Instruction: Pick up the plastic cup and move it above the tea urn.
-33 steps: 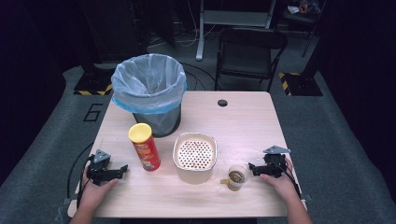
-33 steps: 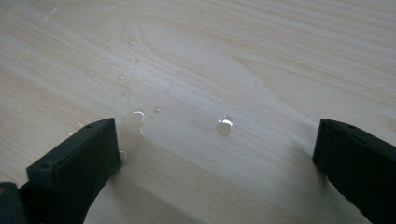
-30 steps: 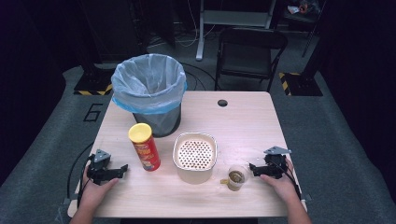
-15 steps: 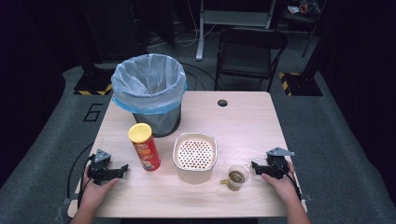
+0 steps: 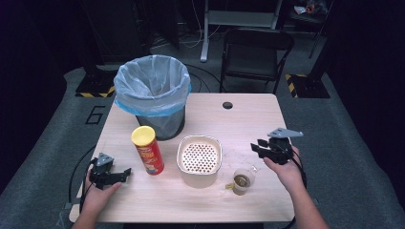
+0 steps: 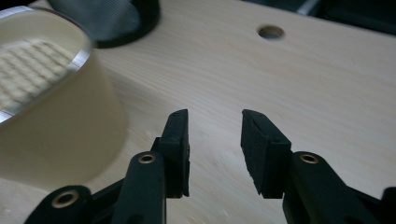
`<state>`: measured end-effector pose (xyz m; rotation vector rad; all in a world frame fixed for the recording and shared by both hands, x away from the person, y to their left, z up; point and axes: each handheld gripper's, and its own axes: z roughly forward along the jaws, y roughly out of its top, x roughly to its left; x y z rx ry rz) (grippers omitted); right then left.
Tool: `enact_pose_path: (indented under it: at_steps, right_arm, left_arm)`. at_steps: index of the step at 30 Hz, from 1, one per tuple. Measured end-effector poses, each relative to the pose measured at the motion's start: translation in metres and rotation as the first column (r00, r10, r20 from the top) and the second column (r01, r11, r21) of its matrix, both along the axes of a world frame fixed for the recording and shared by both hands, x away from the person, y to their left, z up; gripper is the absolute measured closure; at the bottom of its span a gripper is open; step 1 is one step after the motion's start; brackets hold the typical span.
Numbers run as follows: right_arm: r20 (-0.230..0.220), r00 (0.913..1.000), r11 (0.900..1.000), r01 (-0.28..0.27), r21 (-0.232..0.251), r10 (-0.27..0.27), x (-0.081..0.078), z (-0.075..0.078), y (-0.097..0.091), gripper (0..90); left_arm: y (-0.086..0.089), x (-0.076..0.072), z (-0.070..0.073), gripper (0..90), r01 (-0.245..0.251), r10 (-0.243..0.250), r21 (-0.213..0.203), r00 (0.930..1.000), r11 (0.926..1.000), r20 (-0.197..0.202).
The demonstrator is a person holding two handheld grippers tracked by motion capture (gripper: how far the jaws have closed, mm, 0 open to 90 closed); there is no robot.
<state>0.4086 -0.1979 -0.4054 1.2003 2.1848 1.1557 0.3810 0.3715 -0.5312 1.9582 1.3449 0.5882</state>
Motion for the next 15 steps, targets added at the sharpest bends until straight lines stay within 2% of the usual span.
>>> enact_pose_path:
  at_steps: [3, 5, 7, 10, 11, 12, 15]
  right_arm:
    - [0.007, 0.9965, 0.9965, -0.084, 0.002, 0.084, 0.007, 0.016, 0.028, 60.5]
    - [-0.018, 0.9909, 0.9909, -0.133, 0.025, 0.133, 0.014, 0.02, 0.046, 60.5]
    - [-0.025, 0.9865, 0.9867, -0.161, 0.02, 0.162, 0.019, 0.02, 0.061, 59.7]
    - [-0.036, 0.9799, 0.9805, -0.197, -0.007, 0.196, 0.025, 0.016, 0.082, 59.4]
    - [-0.036, 0.9799, 0.9805, -0.197, -0.007, 0.196, 0.025, 0.016, 0.082, 59.4]
    - [-0.052, 0.9782, 0.979, -0.202, -0.024, 0.201, 0.029, 0.011, 0.091, 61.3]
    - [-0.084, 0.9759, 0.9781, -0.205, -0.036, 0.201, 0.035, 0.004, 0.099, 66.4]
  left_arm:
    - [0.0, 0.0, 0.0, 12.5, 0.0, 0.0, 0.0, 1.0, 1.0, 0.0]
    - [0.0, 0.0, 0.0, 12.5, 0.003, -0.003, 0.001, 1.0, 1.0, 0.001]
    - [0.0, 0.0, 0.0, 12.5, 0.003, -0.003, -0.001, 1.0, 1.0, -0.002]
    - [0.0, 0.0, 0.0, 12.5, 0.004, -0.004, -0.001, 1.0, 1.0, -0.001]
    - [0.0, 0.0, 0.0, 12.5, 0.004, -0.004, -0.001, 1.0, 1.0, -0.001]
    - [0.0, 0.0, 0.0, 12.5, 0.004, -0.004, -0.001, 1.0, 1.0, -0.002]
    - [0.0, 0.0, 0.0, 12.5, 0.004, -0.004, -0.001, 1.0, 1.0, -0.001]
